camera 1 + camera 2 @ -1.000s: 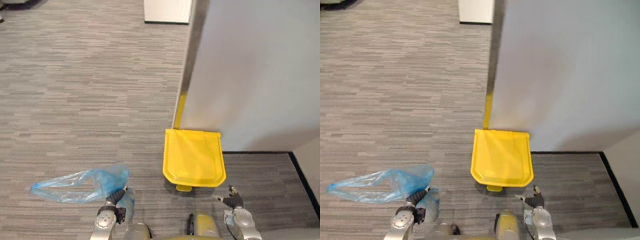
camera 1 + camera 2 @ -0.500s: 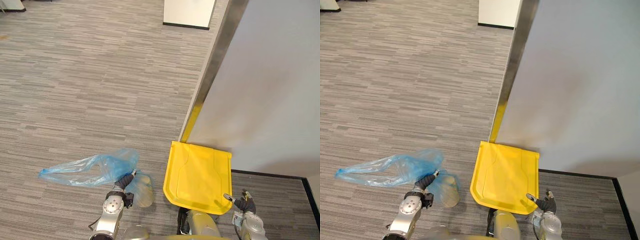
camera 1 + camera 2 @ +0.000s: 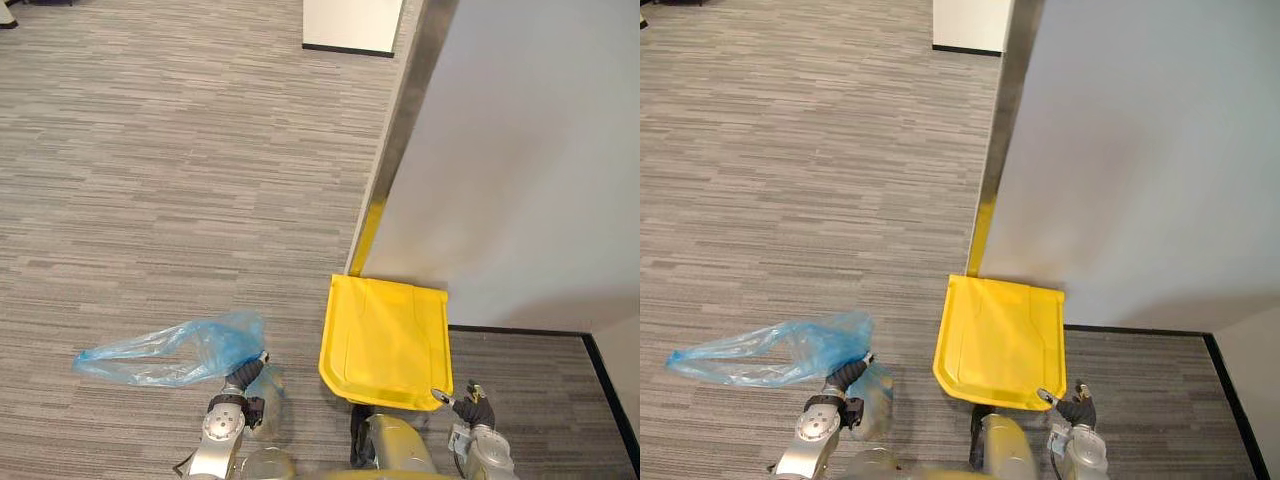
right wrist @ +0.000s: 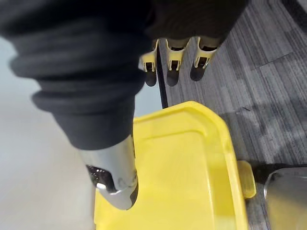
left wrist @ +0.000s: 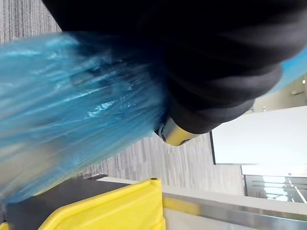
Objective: Gather rubbish on tea table into small bin, then transfer packed bag to large trash can.
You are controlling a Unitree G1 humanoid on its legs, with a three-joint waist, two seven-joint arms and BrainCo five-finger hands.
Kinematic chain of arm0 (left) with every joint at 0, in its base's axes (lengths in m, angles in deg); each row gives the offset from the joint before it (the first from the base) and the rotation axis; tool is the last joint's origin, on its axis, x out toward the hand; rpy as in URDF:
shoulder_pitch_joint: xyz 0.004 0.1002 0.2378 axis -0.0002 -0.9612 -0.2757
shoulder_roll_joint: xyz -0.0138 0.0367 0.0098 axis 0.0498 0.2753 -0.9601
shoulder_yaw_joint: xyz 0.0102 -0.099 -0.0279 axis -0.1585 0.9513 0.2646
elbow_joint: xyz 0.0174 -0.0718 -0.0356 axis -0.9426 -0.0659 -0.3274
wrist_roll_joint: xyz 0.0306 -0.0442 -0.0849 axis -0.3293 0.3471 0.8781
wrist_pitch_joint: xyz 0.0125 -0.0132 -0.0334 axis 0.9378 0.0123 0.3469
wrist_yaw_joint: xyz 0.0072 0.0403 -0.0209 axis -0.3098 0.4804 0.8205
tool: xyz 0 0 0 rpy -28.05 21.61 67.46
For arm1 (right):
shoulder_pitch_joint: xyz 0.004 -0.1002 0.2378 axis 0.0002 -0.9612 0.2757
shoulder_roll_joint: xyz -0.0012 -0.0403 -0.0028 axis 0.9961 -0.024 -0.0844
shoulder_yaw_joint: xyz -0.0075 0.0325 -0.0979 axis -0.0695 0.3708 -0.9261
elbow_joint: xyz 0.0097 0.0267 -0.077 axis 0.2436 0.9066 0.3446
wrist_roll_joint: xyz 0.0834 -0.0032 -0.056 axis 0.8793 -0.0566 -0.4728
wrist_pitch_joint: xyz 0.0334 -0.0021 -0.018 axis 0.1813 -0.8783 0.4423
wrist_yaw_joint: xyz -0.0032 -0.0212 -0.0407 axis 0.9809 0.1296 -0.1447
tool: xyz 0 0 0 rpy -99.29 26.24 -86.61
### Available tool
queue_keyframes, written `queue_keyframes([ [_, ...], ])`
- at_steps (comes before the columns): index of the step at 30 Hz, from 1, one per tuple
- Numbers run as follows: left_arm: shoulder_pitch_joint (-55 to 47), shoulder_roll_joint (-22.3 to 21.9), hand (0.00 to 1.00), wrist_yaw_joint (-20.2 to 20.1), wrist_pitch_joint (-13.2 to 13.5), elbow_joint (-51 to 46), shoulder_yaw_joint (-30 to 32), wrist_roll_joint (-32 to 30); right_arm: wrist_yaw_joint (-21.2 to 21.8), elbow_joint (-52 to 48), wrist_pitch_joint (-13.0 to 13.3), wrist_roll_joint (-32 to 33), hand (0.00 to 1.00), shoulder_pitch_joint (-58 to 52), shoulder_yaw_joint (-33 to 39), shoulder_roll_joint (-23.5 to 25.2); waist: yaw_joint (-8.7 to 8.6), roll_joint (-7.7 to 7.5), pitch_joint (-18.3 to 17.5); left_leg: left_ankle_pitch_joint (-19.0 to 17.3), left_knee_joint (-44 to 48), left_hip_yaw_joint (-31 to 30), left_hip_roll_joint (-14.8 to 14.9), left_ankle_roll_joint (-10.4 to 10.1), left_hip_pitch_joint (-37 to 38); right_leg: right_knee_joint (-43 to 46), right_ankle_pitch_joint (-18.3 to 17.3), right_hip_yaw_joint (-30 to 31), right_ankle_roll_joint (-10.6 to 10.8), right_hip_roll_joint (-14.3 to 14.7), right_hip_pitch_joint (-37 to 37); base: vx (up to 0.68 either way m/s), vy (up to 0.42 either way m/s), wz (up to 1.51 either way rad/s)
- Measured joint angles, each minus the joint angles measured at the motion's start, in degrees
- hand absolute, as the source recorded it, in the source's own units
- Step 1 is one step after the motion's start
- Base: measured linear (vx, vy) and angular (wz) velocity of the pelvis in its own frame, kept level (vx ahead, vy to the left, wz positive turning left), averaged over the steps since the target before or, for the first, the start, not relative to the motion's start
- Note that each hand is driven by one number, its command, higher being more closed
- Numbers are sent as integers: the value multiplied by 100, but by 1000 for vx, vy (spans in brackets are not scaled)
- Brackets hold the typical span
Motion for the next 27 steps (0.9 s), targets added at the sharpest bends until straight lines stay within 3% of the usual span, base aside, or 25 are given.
queue_keyframes([
  [1, -35, -7, 100, -1, -4, -91, -4, 5, -39, -49, 2, -10, 0, -52, -47, 22, -43, -77, -16, 2, -74, 82, -55, 4, 22, 1121, -516, -110, -48, -249, -113, -117, -52, 0],
  [2, -85, 0, 100, 1, -6, -108, 10, 7, -82, -40, -1, -23, 0, -158, -177, 30, -6, -143, -88, 5, -30, 124, -96, 7, 13, 1998, -924, -186, 53, -505, 13, -111, -65, 1],
  [3, -154, 8, 100, 4, -6, -131, 22, 12, -81, -38, -3, -40, 0, -188, -238, 40, 20, -206, -151, 5, -4, 154, -109, 6, 4, 2222, -1049, -211, 99, -619, 117, -60, -129, -17],
  [4, -296, 27, 100, 6, -7, -157, 23, 22, -81, -38, 2, -105, 0, -226, -360, 44, 110, -302, -323, 6, 99, 226, -116, 5, -78, 2267, -1314, -213, 237, -783, 273, -48, -170, -37],
  [5, -359, -6, 100, 8, -26, -156, 29, 48, -78, -32, 6, -161, 0, -203, -383, 21, 167, -367, -426, 48, 195, 281, -78, -38, -184, 1902, -1420, -340, 224, -709, 292, -54, -176, -42],
  [6, -393, -58, 100, 8, -52, -144, 46, 59, -83, -41, 13, -172, 0, -174, -379, -13, 198, -266, -495, 97, 122, 302, -26, -114, -256, 1588, -1418, -341, 221, -566, 339, -72, -172, -60],
  [7, -428, -185, 100, -6, -54, -146, 18, 64, -92, -22, 31, -200, 0, -128, -387, -69, 325, -106, -667, 365, -189, 381, 33, -91, -448, 696, -1445, -135, 172, -291, 454, -76, -182, -47],
  [9, -309, -273, 100, -8, -10, -59, -13, 109, -92, 205, 51, -211, 0, 186, -435, -214, 277, -35, -641, 709, -435, 366, -40, -115, -725, -142, -1282, 24, -133, -153, 420, -79, -164, -21],
  [10, -175, -299, 100, -13, -22, 57, -25, 115, -98, 486, 29, -210, 0, 404, -433, -349, 264, 106, -543, 930, -567, 335, -26, -109, -792, -464, -1020, 29, -200, -79, 441, -96, -88, -4],
  [11, -135, -292, 100, -11, -21, 99, -25, 118, -104, 554, 22, -208, 0, 429, -432, -388, 270, 146, -526, 1046, -583, 291, -30, -116, -841, -582, -925, 28, -207, -70, 456, -129, -117, 2],
  [12, -120, -274, 100, 1, -12, 108, -30, 124, -148, 617, 23, -206, 0, 432, -435, -448, 267, 248, -457, 1222, -640, 12, -43, -275, -863, -789, -775, -43, -254, -38, 566, -123, -122, 16],
  [15, -116, -225, 100, 51, -5, 84, -28, 233, -211, 629, 11, -200, 0, 329, -431, -461, 223, 245, -417, 1333, -410, -631, 6, -457, -1082, -792, -691, -244, -385, -30, 548, -130, -110, 23],
  [16, -119, -229, 100, 71, -6, 57, -31, 233, -211, 594, 13, -199, 0, 312, -431, -457, 229, 187, -381, 1310, -341, -635, 69, -433, -1102, -794, -676, -269, -412, -35, 549, -189, -74, 12],
  [19, -212, -228, 100, 77, -14, 9, -39, 233, -212, 369, 35, -200, 0, 179, -428, -411, 210, 96, -341, 969, 368, -538, 193, 9, -1089, -709, -684, -369, -453, -98, 550, -192, 16, 9],
  [21, -238, -229, 100, 75, -12, 10, -39, 234, -212, 367, 39, -199, 0, 133, -402, -361, 66, 70, -352, 905, 206, -478, 128, 63, -901, -753, -670, -519, -405, -220, 553, -184, 106, 48],
  [22, -251, -238, 100, 75, -11, 32, -39, 234, -211, 390, 40, -194, 0, 79, -337, -404, -40, 202, -399, 829, -464, -429, 46, -60, -653, -804, -622, -603, -266, -221, 527, -131, 176, 43],
  [23, -191, -160, 100, 75, -13, 186, -38, 234, -204, 582, 26, -185, 0, 99, -315, -344, -43, 143, -420, 841, -952, -383, -48, -239, -562, -855, -507, -595, -175, -282, 464, -118, 185, 32],
  [27, -183, -5, 100, 76, -52, 570, -35, 233, -202, 751, 14, -162, 0, 44, -305, -295, -35, 140, -402, 1134, -1338, -351, -313, -127, -458, -1562, 4, -568, 25, -355, 733, -53, 145, 4],
])
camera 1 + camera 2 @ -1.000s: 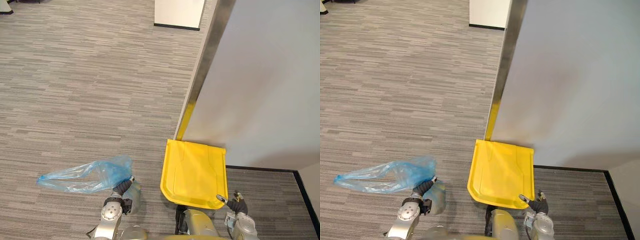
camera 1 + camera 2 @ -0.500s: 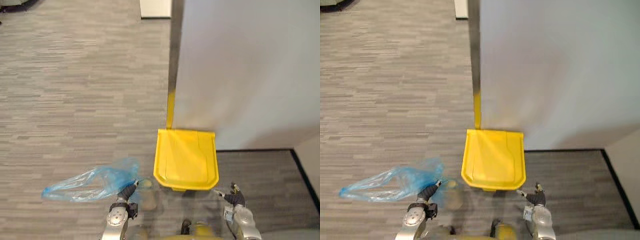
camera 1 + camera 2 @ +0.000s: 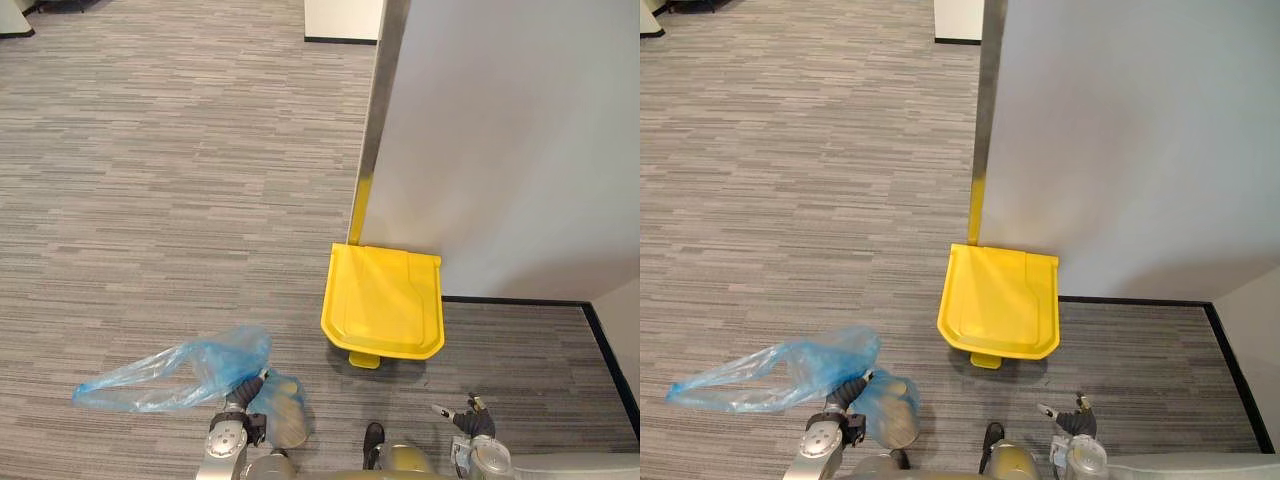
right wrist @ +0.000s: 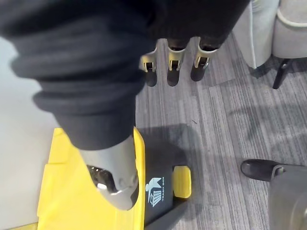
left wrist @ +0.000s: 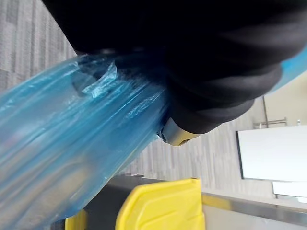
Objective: Gather rubbish on tea table into small bin, then transfer packed bag to large trash can.
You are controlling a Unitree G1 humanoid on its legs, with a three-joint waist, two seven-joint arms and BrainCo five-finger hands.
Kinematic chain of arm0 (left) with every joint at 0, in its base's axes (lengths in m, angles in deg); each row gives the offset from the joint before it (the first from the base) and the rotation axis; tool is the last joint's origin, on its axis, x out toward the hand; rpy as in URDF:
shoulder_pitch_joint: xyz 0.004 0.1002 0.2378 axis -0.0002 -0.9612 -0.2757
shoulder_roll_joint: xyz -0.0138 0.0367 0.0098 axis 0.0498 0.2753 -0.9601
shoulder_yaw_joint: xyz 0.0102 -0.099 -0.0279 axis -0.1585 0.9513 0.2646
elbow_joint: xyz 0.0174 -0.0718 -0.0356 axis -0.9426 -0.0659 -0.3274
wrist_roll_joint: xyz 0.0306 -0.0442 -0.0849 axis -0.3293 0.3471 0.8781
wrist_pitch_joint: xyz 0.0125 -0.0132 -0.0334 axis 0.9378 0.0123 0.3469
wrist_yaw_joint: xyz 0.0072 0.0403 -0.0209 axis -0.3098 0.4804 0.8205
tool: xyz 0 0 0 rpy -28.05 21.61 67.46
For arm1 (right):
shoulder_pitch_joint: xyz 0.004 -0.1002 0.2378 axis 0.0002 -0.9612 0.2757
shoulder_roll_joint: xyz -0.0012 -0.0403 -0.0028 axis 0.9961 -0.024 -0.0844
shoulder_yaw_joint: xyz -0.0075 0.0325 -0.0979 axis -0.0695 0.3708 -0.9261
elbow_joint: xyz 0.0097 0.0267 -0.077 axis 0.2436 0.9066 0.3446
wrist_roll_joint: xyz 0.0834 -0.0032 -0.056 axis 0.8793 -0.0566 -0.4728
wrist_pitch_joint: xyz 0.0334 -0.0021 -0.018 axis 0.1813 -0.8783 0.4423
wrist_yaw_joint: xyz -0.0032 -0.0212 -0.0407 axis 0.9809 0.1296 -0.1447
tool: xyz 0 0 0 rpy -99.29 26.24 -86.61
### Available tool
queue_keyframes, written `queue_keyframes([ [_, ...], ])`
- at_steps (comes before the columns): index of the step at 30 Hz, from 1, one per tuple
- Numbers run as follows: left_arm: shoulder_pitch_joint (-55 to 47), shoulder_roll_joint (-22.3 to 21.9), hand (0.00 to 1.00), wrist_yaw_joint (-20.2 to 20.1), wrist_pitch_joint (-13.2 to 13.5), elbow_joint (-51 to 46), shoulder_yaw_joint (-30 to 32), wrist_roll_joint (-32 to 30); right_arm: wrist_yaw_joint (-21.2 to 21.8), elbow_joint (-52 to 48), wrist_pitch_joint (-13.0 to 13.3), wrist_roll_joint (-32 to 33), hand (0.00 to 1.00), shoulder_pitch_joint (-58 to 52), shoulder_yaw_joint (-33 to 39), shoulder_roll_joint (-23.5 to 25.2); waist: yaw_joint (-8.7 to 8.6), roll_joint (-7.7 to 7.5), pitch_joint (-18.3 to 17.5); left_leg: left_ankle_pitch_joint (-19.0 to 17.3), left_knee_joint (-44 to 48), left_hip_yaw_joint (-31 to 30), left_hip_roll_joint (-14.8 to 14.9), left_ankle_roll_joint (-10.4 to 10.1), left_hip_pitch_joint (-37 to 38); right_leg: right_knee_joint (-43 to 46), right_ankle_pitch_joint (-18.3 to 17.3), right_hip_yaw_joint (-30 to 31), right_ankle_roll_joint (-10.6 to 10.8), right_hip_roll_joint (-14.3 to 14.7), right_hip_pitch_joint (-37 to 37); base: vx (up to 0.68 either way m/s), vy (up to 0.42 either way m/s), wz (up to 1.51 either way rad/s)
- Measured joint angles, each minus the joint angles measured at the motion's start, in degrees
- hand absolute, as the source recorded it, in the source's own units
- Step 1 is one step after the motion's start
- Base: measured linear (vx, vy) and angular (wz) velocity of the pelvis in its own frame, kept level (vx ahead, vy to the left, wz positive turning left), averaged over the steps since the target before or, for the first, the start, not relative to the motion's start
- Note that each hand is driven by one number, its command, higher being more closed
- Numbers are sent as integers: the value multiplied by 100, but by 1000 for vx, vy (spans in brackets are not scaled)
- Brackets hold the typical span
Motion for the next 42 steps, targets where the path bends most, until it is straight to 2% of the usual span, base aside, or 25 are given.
queue_keyframes([
  [3, 6, 27, 100, -4, -6, 43, -8, -4, 4, 143, 10, 1, 0, 19, 106, -57, -9, 146, -16, 76, -175, 12, -149, 59, 199, -497, 296, 2, 66, -60, 337, 22, 127, 4],
  [7, 11, 135, 100, 2, -5, 137, 6, -5, 3, 179, 11, 1, 0, 95, 209, -77, -13, 181, -38, 83, -179, -51, -205, 66, 222, -789, 442, -21, 52, -31, 505, 14, 36, 2],
  [12, 17, 167, 100, 12, -4, 300, 12, -6, 2, 258, 13, 1, 0, 176, 203, -96, -8, 160, -26, 83, -199, -58, -202, 67, 333, -1003, 572, 9, 11, 16, 690, -20, -10, -4],
  [18, 53, 172, 100, 30, 7, 290, 63, -6, 0, 317, 11, 0, 0, 352, 119, -74, 11, -23, 91, 32, -61, 125, -192, 110, 276, -1055, 702, 252, -7, 32, 578, -93, -16, -20],
  [21, 44, 166, 100, 28, 7, 233, 63, -6, -2, 31, 6, 0, 0, 312, 105, -60, 23, -76, 188, -302, 417, 220, -78, 82, 90, -615, 485, 403, 57, 41, 332, -103, -2, -25],
  [23, 44, 165, 100, 23, 4, 40, 54, -5, -6, -286, -2, 4, 0, 187, 112, -61, 6, -119, 282, -661, 975, 217, 38, 160, -27, 212, 136, 459, 98, -62, 28, -68, 67, -11],
  [25, 61, 160, 100, 25, 7, -178, 32, -5, -16, -336, -1, 71, 0, 137, 125, -50, -9, -166, 357, -825, 1286, 151, 60, 214, -44, 737, -37, 450, 127, -136, -105, -40, 73, 8],
  [27, 121, 157, 100, 28, 8, -299, 16, -5, -18, -382, 9, 185, 0, 100, 201, 1, -5, -190, 476, -996, 1468, 104, 56, 326, -21, 1244, -96, 408, 204, -239, -211, -14, 70, 5],
  [28, 256, 160, 100, 33, 4, -310, 16, -4, -22, -433, 35, 202, 0, 109, 325, 93, 8, -152, 707, -1032, 1520, 68, 8, 379, 56, 1973, -215, 347, 247, -296, -600, -13, 18, 7],
  [29, 414, 144, 100, 55, -2, -310, 8, -6, -29, -437, 22, 233, 0, 100, 372, 202, 12, -215, 792, -1188, 1826, 11, 102, 497, 24, 1867, -440, 395, 228, -155, -890, -14, -10, 15],
  [30, 479, 183, 100, 81, -1, -326, -7, -6, -23, -439, 17, 238, 0, 22, 366, 239, 12, -186, 859, -1294, 1977, -1, 90, 456, 8, 1468, -398, 366, 225, -100, -983, -4, -30, 20],
  [31, 525, 202, 100, 101, 0, -335, -6, -7, -23, -440, 16, 245, 0, -42, 371, 243, -6, -240, 877, -1372, 2082, -32, 52, 463, -15, 1259, -389, 339, 212, -101, -984, 65, -94, 46],
  [32, 622, 198, 100, 150, -3, -339, -3, -11, -24, -438, -5, 298, 0, -215, 428, 203, -83, -297, 923, -1579, 2365, -208, 20, 406, 1, 1167, -75, 440, 59, -69, -932, 137, -130, 78],
  [33, 667, 128, 100, 163, -2, -378, -11, -16, -45, -438, -34, 355, 0, -343, 588, 154, -163, -235, 930, -1727, 2528, -448, 33, 347, 15, 1340, 69, 469, 14, -32, -845, 178, -152, 78],
  [35, 674, 96, 100, 152, 33, -466, -80, -18, -109, -445, -60, 482, 0, -371, 800, 151, -162, -191, 922, -1790, 2517, -555, 41, 261, 47, 1583, 60, 527, -1, 8, -902, 209, -108, 37],
  [36, 673, 76, 100, 151, 45, -473, -71, -18, -118, -448, -90, 556, 0, -392, 911, 147, -138, -164, 935, -1817, 2429, -566, 70, 214, 149, 1747, -45, 610, -127, 72, -929, 252, -109, 6],
  [39, 664, 76, 100, 140, 45, -494, -71, -18, -111, -592, -114, 685, 0, -397, 1091, 186, -79, -139, 923, -1850, 2296, -723, 72, 80, 407, 2352, -522, 591, -214, 92, -975, 255, -91, 7],
  [42, 684, 74, 100, 134, 46, -510, -72, -23, -107, -702, -116, 741, 0, -398, 1109, 237, -95, -128, 910, -1904, 2322, -971, 87, 5, 490, 2730, -832, 476, -286, 50, -980, 195, -80, 22],
])
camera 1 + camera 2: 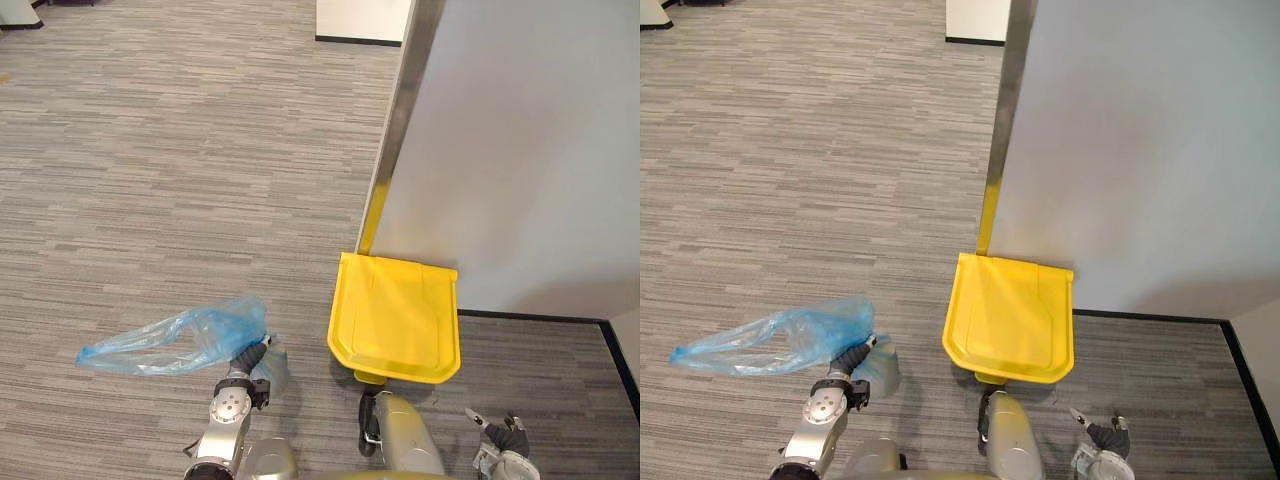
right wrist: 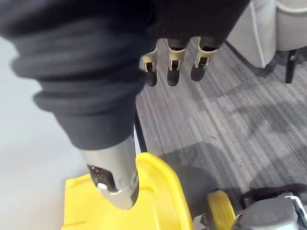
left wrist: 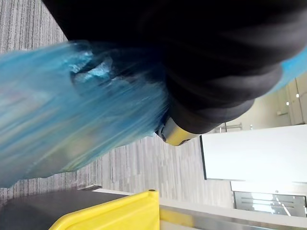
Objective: Gather rubbish on tea table into small bin, then transfer packed bag to large trash can.
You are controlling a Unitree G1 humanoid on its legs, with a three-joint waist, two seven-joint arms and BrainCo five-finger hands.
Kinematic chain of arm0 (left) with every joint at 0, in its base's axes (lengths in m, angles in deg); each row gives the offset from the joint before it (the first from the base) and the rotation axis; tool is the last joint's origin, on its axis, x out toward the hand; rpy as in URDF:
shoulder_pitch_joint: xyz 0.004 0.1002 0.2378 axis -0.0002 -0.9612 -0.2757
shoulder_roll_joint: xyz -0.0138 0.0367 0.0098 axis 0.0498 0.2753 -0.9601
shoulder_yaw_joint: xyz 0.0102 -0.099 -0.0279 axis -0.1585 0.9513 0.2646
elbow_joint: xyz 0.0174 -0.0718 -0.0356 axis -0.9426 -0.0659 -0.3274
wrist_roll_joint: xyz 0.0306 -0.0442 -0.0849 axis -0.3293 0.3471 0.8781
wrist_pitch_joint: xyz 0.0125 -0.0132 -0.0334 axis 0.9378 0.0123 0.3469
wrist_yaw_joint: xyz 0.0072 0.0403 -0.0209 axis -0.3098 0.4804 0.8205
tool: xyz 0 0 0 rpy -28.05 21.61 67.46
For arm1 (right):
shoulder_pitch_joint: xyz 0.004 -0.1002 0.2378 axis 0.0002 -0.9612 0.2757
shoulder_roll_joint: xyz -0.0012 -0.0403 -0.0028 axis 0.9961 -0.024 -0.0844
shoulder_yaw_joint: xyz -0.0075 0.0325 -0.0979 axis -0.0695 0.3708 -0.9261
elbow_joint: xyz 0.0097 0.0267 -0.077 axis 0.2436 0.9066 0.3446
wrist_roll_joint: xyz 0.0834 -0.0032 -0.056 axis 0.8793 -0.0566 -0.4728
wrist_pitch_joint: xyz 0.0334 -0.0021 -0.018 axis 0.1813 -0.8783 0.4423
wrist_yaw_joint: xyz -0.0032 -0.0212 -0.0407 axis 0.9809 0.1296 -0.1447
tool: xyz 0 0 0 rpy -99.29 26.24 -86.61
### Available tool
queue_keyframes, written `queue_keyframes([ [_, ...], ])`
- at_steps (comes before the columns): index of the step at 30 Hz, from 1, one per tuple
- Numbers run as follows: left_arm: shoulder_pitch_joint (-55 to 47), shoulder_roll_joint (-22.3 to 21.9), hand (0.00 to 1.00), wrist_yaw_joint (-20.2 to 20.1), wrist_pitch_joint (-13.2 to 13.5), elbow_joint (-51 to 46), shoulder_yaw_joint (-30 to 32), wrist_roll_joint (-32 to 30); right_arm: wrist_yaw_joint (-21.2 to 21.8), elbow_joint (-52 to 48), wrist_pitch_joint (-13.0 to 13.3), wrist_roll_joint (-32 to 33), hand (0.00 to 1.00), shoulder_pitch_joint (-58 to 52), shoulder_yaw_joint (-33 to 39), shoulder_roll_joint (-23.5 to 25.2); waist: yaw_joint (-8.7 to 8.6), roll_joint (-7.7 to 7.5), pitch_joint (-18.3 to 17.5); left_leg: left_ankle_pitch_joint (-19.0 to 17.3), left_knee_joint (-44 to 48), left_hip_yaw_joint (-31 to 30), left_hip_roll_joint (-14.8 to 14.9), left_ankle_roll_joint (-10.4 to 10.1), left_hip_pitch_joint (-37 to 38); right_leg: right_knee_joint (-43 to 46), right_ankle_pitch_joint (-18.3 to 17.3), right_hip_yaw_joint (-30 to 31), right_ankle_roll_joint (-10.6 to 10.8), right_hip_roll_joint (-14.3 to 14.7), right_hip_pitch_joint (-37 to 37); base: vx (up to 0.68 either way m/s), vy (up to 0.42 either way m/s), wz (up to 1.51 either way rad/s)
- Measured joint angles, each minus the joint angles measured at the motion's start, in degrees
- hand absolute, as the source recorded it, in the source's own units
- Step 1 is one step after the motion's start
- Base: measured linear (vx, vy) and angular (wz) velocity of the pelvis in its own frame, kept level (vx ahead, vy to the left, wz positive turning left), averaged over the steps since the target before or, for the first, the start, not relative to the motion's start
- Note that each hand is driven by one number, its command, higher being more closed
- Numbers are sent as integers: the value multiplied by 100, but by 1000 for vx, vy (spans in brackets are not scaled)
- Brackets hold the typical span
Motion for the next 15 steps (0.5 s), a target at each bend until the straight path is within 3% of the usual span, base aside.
queue_keyframes([
  [11, -70, -44, 100, -123, 1, -31, -123, -51, 111, -93, -10, -14, 0, 173, -318, 98, -52, 193, -259, 90, -136, -198, 207, -109, -279, -222, -116, -358, -13, 31, -8, 59, -22, 14],
  [15, -265, -41, 100, -118, 0, -28, -132, -49, 109, -94, -4, -22, 0, 172, -347, 95, -51, 223, -473, 271, -326, -171, 258, -136, -258, -464, 71, -388, -73, 90, 83, 4, -6, 1],
])
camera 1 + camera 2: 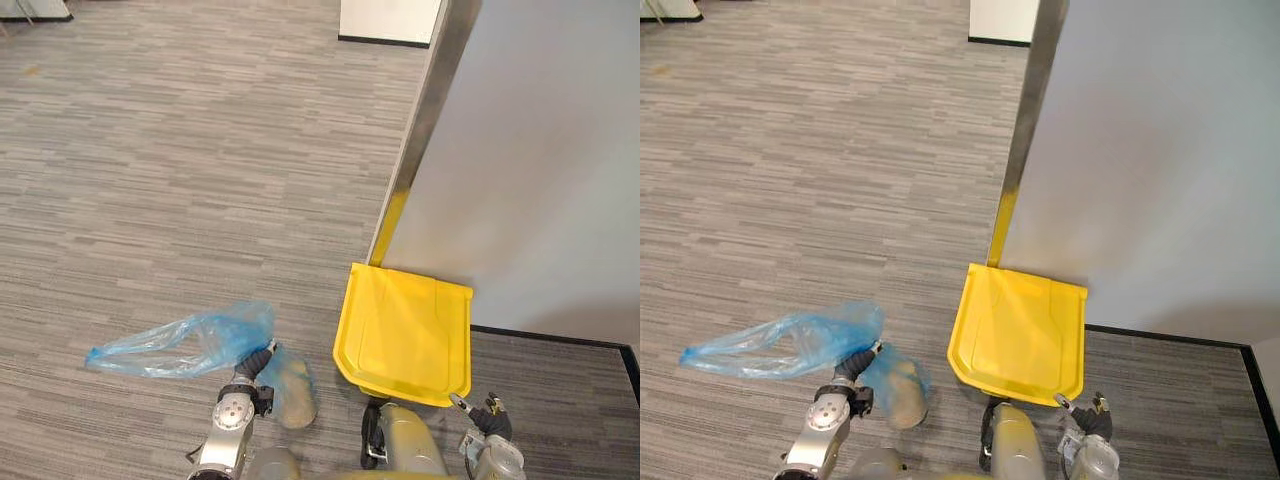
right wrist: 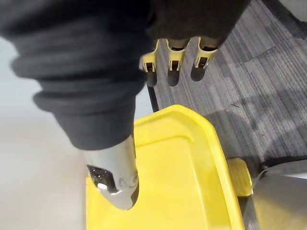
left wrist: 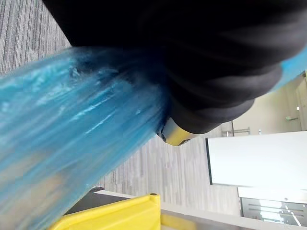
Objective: Gather rubbish on tea table into small bin, then transfer packed bag to large trash can.
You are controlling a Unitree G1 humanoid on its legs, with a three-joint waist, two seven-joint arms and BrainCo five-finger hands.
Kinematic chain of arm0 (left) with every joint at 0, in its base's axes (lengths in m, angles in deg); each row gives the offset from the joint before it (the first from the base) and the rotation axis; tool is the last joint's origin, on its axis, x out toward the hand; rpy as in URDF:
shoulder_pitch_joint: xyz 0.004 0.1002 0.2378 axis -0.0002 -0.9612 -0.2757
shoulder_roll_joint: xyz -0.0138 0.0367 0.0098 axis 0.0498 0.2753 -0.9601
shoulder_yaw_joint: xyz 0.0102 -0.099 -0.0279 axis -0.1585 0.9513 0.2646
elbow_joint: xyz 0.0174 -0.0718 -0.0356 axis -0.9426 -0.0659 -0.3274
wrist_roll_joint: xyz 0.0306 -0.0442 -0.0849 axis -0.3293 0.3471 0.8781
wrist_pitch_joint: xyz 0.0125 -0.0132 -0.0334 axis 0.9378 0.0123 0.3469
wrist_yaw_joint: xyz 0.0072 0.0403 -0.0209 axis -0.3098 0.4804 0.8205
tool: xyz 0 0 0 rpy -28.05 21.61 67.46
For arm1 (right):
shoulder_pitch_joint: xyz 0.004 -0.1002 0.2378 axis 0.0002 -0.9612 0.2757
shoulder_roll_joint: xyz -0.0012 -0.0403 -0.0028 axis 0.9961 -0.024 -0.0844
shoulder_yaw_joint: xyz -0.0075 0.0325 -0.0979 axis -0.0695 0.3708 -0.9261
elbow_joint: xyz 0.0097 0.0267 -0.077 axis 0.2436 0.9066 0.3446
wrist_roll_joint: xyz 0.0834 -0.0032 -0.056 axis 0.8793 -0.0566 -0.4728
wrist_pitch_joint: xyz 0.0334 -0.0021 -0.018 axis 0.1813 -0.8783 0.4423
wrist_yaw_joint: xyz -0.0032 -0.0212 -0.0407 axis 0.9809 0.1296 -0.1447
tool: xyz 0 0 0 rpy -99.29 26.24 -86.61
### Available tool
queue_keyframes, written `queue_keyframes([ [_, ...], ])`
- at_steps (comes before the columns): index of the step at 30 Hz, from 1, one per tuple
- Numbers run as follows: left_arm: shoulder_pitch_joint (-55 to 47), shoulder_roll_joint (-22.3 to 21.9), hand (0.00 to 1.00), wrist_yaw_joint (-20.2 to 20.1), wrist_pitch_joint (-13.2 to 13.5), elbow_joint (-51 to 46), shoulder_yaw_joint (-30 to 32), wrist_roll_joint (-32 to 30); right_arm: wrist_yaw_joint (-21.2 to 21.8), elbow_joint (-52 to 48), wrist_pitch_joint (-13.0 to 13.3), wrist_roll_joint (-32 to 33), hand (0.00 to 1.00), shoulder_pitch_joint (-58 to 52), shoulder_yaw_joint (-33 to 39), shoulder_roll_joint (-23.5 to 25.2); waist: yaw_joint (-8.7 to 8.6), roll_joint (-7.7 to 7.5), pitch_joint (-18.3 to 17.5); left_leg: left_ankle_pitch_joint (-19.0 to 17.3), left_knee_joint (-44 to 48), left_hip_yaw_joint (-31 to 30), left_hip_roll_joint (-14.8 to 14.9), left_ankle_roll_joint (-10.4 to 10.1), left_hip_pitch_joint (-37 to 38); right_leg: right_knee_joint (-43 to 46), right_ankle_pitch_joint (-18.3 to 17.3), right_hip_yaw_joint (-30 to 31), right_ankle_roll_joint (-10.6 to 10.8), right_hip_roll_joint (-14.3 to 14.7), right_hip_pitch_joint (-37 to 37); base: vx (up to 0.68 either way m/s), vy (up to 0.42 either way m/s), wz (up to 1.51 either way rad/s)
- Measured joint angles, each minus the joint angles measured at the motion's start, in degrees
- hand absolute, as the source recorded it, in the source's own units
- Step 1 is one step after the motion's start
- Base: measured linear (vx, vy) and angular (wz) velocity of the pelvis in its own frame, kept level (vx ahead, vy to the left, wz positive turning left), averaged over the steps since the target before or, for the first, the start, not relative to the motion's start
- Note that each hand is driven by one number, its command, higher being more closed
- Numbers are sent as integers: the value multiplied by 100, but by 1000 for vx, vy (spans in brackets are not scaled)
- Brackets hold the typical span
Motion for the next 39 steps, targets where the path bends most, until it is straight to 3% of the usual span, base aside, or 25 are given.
queue_keyframes([
  [7, -146, 15, 100, 8, -1, 7, 3, 0, -2, -1, 0, -232, 0, -79, -223, -14, 129, -92, -16, 120, -150, 244, -26, -12, 161, -345, 412, 85, 36, 33, 197, -132, -9, -4],
  [9, -158, 27, 100, 17, -2, 10, 19, 0, 2, -1, -1, -334, 0, -116, -232, 24, 160, -256, 7, 219, -154, 310, -65, 20, 139, -561, 642, 216, 160, 14, 197, -251, -16, -19],
  [10, -176, -19, 100, 17, 2, 5, 24, 1, 0, -12, -1, -352, 0, -91, -235, 53, 176, -129, -60, 399, -304, 393, 25, 5, 50, -546, 730, 303, 230, 97, 123, -277, -62, -14],
  [11, -155, 56, 100, 25, 10, 4, 40, 7, 0, -4, -8, -383, 0, -142, -351, 63, 143, -273, -84, 564, -405, 386, 17, 9, -18, 482, 390, 386, 175, 32, -22, -271, -84, -9],
  [12, -146, 80, 100, 25, 10, 4, 38, 7, 1, -3, -9, -389, 0, -202, -403, 65, 134, -336, -99, 637, -471, 377, 16, -8, -27, 888, 216, 388, 182, -19, -4, -247, -90, -1],
  [14, -179, 96, 100, 23, 4, 5, 40, 14, 0, 6, -8, -450, 0, -286, -445, 71, 180, -562, -227, 922, -690, 387, 30, -141, -158, 1856, -319, 405, 339, -334, 251, -224, -193, -10],
  [15, -201, 86, 100, 24, 3, 5, 43, 14, 2, 6, -5, -457, 0, -280, -448, 62, 182, -605, -260, 975, -727, 403, 38, -166, -204, 1893, -437, 407, 405, -449, 363, -170, -292, -26],
  [16, -225, 66, 100, 25, 1, 8, 70, 15, 1, 9, 0, -513, 0, -238, -449, 54, 235, -709, -322, 1042, -735, 478, 99, -247, -290, 1487, -752, 352, 616, -496, 527, -118, -285, -49],
  [17, -231, -52, 100, 27, -50, 85, 167, 21, -5, 13, 5, -557, 0, -217, -446, -6, 317, -577, -418, 1113, -840, 559, 241, -338, -404, 711, -959, 248, 586, -210, 708, -112, -274, -65],
  [18, -252, -127, 100, 25, -60, 92, 193, 21, -6, 13, 12, -562, 0, -192, -457, -34, 372, -500, -493, 1164, -948, 587, 289, -300, -458, 249, -1004, 268, 478, -59, 775, -86, -226, -80],
  [19, -239, -228, 100, 19, -51, 116, 205, 23, -7, 30, 35, -568, 0, -115, -462, -72, 478, -399, -509, 1258, -1137, 609, 312, -193, -489, -337, -924, 315, 84, 115, 848, -67, -149, -63],
  [21, -218, -268, 100, 3, -52, 344, 171, 25, -8, 393, 73, -573, 0, 138, -475, -214, 330, -245, -540, 1640, -1554, 354, 187, 74, -577, -952, -514, 263, 4, 271, 898, -102, -118, -15],
  [22, -226, -262, 100, 1, -53, 419, 152, 28, -9, 536, 72, -573, 0, 153, -483, -270, 292, -229, -550, 1772, -1721, 338, 87, 60, -580, -1186, -382, 208, -16, 308, 949, -102, -78, 19],
  [24, -221, -177, 100, -7, -51, 517, 151, 32, -16, 764, 68, -573, 0, 123, -488, -315, 273, -168, -586, 2137, -2085, 292, 7, 32, -526, -1557, -166, 76, -33, 330, 1074, -64, -65, 33],
  [32, -293, -128, 100, -9, -49, 567, 151, 70, -13, 793, 146, -573, 0, 207, -624, -352, 304, -168, -577, 2204, -2124, 316, -120, -33, -418, -1873, 112, 35, 96, 251, 1338, -68, 49, 9],
  [39, -295, 100, 100, 10, -51, 974, 147, 68, -13, 978, 136, -573, 0, 141, -615, -325, 261, -132, -572, 2452, -2773, 313, -357, 91, -281, -2255, 274, 94, 232, 119, 1426, -78, 73, 6],
])
